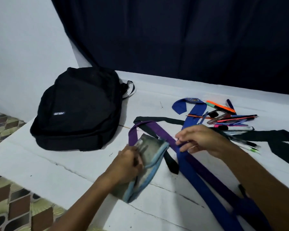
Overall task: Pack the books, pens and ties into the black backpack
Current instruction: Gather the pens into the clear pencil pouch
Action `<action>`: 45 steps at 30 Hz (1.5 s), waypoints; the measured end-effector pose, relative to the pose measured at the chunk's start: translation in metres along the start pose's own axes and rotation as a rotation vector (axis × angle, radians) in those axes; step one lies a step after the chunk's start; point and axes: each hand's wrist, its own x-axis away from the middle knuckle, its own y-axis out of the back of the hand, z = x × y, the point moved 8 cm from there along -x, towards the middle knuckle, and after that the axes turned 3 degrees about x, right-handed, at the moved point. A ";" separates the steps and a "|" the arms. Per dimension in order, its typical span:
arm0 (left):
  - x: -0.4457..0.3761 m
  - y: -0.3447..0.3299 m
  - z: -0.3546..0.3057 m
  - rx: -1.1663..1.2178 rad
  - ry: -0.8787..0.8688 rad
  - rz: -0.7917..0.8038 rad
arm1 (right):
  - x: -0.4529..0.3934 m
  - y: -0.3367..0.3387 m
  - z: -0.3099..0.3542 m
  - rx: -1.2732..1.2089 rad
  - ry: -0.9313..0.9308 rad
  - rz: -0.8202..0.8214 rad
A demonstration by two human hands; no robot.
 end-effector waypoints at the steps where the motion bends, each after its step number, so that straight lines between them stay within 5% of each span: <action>1: -0.002 0.000 -0.008 -0.093 -0.021 0.000 | 0.000 0.019 -0.007 -0.019 -0.004 -0.050; 4: -0.012 0.003 -0.048 -0.058 -0.162 -0.073 | 0.009 0.079 -0.030 -0.037 0.005 -0.275; 9: -0.053 -0.027 -0.123 0.002 -0.443 -0.057 | 0.022 0.132 -0.060 0.386 0.127 -0.592; 13: -0.090 -0.075 -0.163 -0.197 -0.619 -0.025 | 0.017 0.110 -0.075 0.770 0.251 -0.533; 20: -0.121 -0.123 -0.166 -0.464 -0.707 0.038 | 0.005 0.101 -0.093 1.048 0.145 -0.418; 29: -0.133 -0.100 -0.172 -0.173 -0.692 0.114 | 0.012 0.106 -0.103 1.099 0.117 -0.309; 33: -0.145 -0.108 -0.183 -0.294 -0.671 0.075 | 0.019 0.136 -0.104 0.813 0.187 -0.423; 38: -0.150 -0.126 -0.186 -0.247 -0.732 0.004 | 0.028 0.178 -0.109 0.613 0.214 -0.659; 45: -0.142 -0.123 -0.183 -0.268 -0.986 0.006 | -0.003 0.169 -0.109 0.511 0.177 -0.520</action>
